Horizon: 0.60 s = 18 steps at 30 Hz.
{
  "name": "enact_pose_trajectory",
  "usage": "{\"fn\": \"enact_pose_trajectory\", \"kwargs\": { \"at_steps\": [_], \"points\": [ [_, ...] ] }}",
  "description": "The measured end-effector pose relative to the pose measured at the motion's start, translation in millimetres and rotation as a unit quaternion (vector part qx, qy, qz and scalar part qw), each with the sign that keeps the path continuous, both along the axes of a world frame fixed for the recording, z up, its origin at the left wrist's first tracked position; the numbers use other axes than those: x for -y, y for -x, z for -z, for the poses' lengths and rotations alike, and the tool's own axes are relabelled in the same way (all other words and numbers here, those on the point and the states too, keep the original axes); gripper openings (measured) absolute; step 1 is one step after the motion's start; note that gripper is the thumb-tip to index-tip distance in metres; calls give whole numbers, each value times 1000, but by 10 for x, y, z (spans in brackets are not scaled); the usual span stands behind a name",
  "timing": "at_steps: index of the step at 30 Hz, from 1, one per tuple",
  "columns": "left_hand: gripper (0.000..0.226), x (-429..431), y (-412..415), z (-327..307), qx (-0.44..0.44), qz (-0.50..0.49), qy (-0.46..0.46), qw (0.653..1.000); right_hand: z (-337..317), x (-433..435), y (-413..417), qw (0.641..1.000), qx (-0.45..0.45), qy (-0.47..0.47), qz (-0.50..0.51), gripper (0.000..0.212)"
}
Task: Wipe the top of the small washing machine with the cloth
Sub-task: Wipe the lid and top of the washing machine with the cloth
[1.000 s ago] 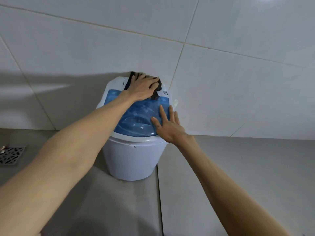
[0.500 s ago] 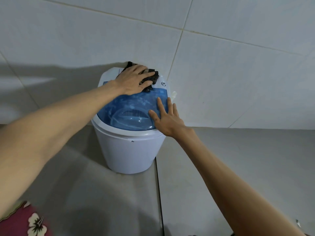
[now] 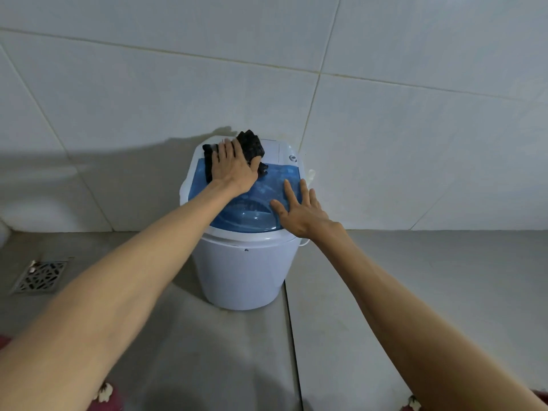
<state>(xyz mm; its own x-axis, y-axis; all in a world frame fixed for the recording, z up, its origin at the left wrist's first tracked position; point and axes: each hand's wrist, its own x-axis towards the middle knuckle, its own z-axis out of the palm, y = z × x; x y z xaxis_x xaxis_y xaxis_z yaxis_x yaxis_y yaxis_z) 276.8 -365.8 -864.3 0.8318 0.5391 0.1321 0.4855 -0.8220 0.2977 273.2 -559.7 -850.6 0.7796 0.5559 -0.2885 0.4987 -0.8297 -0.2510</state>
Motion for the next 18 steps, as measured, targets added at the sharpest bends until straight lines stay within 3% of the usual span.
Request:
{"fn": "enact_pose_trajectory", "kwargs": {
  "at_steps": [3,10,14,18],
  "points": [
    [73,-10,175,-44,-33,12,-2,999,-1,19,14,1000,2,7,0,73],
    [51,168,669,-134,11,98,-23,995,-31,2,-18,1000,-8,22,2,75],
    [26,269,918,-257,35,112,77,990,-189,32,-43,999,-10,42,7,70],
    [24,278,1081,-365,58,106,186,975,-417,3,29,999,5,-41,19,39]
  ]
}}
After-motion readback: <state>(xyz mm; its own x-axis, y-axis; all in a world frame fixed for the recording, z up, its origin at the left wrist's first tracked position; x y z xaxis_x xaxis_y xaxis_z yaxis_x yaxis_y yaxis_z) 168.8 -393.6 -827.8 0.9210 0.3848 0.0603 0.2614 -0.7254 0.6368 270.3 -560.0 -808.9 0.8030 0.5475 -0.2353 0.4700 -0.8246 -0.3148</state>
